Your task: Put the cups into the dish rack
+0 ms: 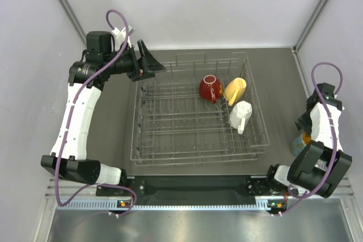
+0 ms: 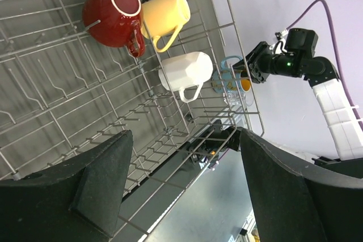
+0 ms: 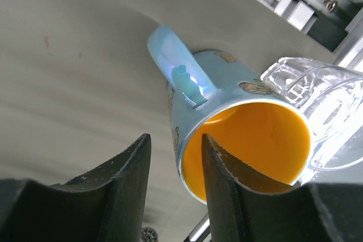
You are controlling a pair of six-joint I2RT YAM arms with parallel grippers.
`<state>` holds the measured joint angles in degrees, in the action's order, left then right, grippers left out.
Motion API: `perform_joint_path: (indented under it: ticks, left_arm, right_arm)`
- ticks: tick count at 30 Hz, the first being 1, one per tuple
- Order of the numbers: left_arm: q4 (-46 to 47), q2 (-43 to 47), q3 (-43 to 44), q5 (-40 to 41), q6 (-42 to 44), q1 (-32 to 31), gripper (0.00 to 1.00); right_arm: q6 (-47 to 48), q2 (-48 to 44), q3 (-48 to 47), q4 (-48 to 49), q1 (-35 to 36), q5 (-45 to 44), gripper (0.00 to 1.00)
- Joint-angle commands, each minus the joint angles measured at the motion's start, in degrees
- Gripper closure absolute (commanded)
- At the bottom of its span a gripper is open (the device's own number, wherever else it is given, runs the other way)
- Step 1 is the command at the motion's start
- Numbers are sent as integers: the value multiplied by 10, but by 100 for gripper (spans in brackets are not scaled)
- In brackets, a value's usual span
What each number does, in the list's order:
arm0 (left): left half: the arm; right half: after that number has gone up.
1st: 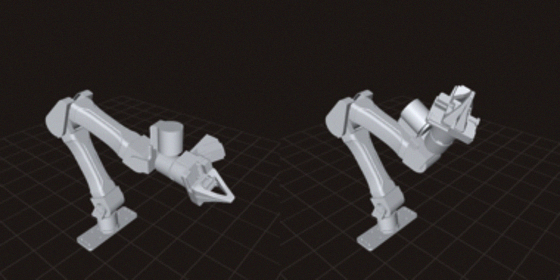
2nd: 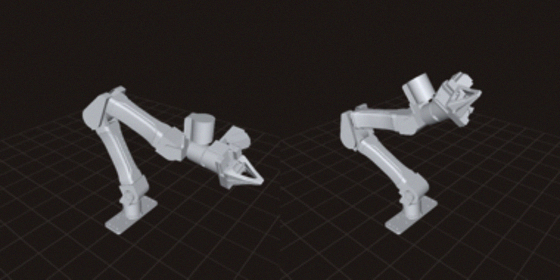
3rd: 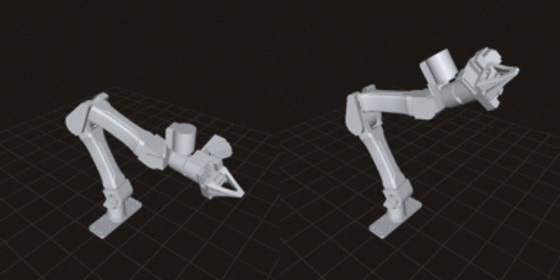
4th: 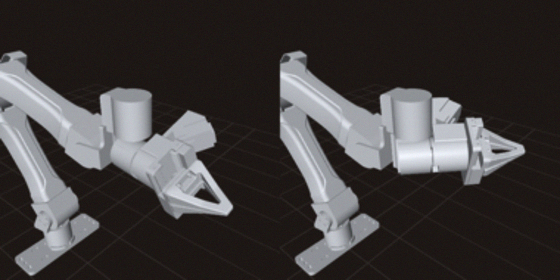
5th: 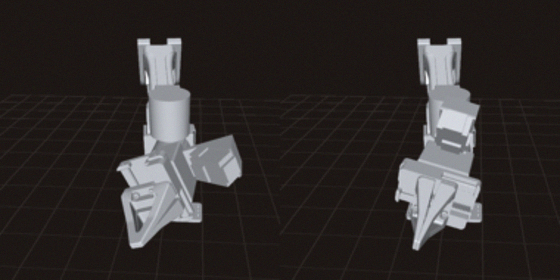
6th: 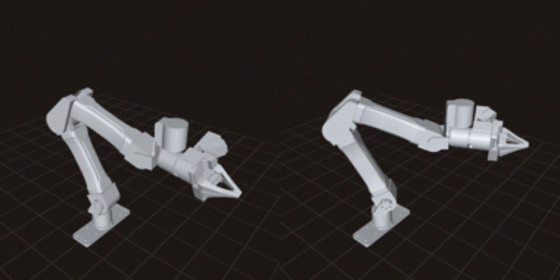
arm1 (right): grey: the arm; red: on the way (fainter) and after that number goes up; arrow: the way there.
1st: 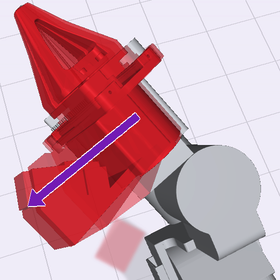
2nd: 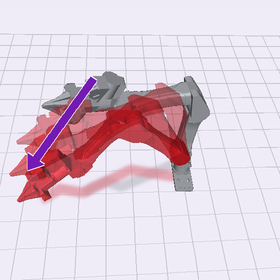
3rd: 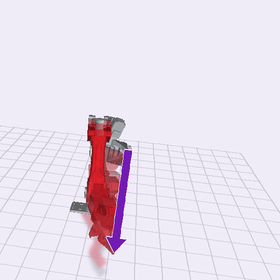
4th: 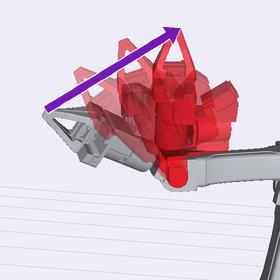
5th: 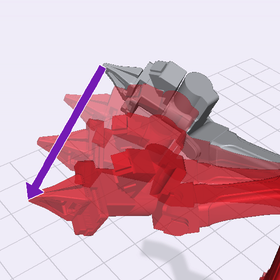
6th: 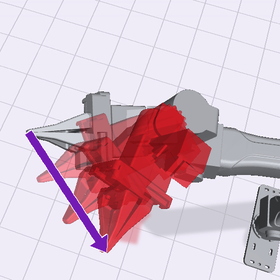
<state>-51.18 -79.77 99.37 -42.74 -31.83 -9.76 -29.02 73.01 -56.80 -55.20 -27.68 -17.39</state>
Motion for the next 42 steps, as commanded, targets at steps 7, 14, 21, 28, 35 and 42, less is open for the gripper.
perform_joint_path:
  ticks: [7, 14, 21, 28, 35, 42]
  left_arm:
    - [-7, 12, 18, -14, -2, 6, 20]
    - [-8, 15, 14, -18, -6, 6, 20]
    - [-11, 12, 28, -21, -3, 6, 20]
    - [-12, 3, 48, -33, -5, 6, 20]
    - [-6, 15, 35, -37, -14, 6, 16]
    - [85, 40, -21, -63, -73, 6, 2]
  right_arm:
    - [-2, 12, 39, 58, -6, 26, 81]
    - [1, 12, 3, 62, 11, 86, 100]
    - [-21, -10, -112, 32, 65, 82, 100]
    - [-62, 35, -371, -12, 216, -4, 100]
    - [-55, 99, -612, 21, 271, 62, 100]
    - [-224, 79, -559, 209, 316, 334, 100]
